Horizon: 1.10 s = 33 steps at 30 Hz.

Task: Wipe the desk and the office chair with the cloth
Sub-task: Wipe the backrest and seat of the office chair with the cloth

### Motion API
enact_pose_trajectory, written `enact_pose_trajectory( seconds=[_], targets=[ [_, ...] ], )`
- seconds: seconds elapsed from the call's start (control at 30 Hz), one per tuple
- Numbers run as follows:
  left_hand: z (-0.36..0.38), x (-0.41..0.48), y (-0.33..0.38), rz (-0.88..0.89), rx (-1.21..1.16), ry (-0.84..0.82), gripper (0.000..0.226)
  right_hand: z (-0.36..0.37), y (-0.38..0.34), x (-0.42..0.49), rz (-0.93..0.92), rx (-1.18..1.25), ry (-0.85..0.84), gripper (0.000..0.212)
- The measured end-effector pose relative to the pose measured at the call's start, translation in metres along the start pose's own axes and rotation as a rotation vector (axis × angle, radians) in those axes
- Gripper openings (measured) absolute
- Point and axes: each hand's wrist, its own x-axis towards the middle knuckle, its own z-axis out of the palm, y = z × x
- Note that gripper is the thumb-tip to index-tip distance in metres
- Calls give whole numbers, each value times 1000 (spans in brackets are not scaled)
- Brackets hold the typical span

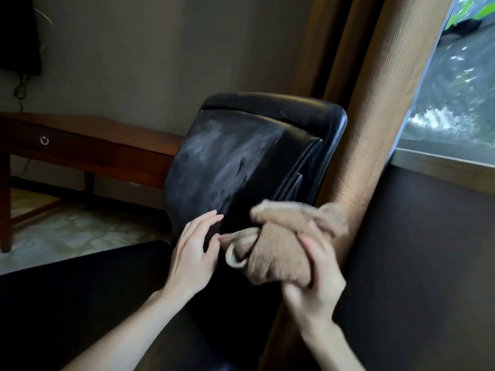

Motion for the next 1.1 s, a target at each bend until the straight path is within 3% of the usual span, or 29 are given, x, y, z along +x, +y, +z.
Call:
enact_pose_trajectory(
  seconds=[0.07,0.17,0.27,0.37,0.47,0.57,0.63,0.77,0.9,1.1],
  targets=[
    [-2,15,13,17,-47,62,38,-3,-10,67,-98,-121,-16,63],
    [-5,34,29,-16,-102,66,38,6,-32,153,-80,-316,-116,69],
    [-4,42,33,-95,-134,15,37,27,-42,196,-17,-600,-356,55],
    [0,43,23,-122,-124,47,28,50,-52,182,-48,-922,-557,36],
    [3,43,4,-202,-149,134,24,57,-65,142,-144,-889,-668,26],
    [2,41,-13,-243,-194,162,25,57,-67,135,-252,-839,-929,33],
    [-3,41,-19,-233,-230,162,24,58,-62,159,-273,-840,-915,37],
    [-18,48,-34,-235,-274,180,28,63,-41,229,-370,-895,-665,43],
    [-28,55,-53,-329,-323,189,30,73,-16,266,-121,-1035,-883,80],
    [-25,46,-83,-459,-359,223,33,88,-1,231,-203,-950,-884,66]
  ],
)
